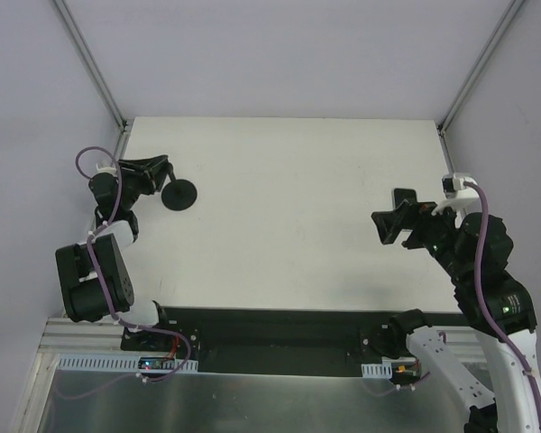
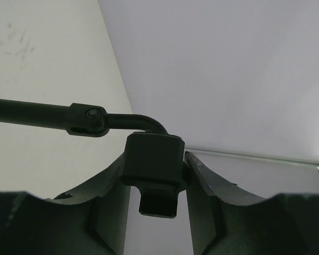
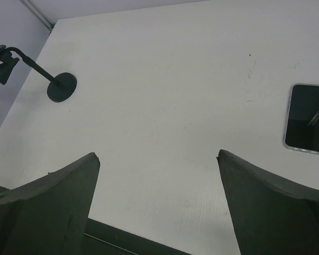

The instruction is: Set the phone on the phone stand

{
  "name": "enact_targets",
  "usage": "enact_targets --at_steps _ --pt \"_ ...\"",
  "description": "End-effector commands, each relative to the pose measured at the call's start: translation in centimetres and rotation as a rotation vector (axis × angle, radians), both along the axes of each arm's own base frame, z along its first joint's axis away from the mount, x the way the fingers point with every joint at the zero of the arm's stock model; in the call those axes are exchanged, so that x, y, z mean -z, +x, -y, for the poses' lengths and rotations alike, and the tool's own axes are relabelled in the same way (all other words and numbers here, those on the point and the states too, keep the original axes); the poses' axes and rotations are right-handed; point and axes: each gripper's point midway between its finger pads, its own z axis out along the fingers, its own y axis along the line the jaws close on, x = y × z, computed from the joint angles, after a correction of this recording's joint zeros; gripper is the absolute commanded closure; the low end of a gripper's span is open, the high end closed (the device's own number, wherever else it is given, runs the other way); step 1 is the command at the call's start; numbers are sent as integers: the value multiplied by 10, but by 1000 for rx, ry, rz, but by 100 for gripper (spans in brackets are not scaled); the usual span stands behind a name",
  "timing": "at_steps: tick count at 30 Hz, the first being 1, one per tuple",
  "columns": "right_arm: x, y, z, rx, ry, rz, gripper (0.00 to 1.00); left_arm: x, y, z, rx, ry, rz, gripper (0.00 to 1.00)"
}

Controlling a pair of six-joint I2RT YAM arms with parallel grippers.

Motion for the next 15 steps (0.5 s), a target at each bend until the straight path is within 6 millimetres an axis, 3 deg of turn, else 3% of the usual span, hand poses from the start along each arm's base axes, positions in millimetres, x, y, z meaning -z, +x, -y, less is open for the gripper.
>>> enact_targets --at_steps 1,4,5,7,8,9,11,15 --pt "-1 8 -6 -6 33 5 4 -59 -20 39 57 12 178 100" --pt "4 11 -10 -16 45 -8 4 -66 -37 81 86 26 173 100" --pt "5 12 -11 -18 47 -14 4 -57 -45 110 142 41 137 100" --pt "9 15 -16 -37 56 -30 4 -61 -55 122 82 70 144 100" --pt "11 15 -18 -41 65 -37 4 -54 -68 155 145 82 122 100" --pt "12 16 -21 -54 71 -38 4 -53 -66 153 74 89 113 100" --pt "17 19 -26 -63 85 -51 4 -50 -77 170 76 86 114 100" --pt "29 22 -35 -96 101 -92 4 -43 -91 223 151 49 72 100"
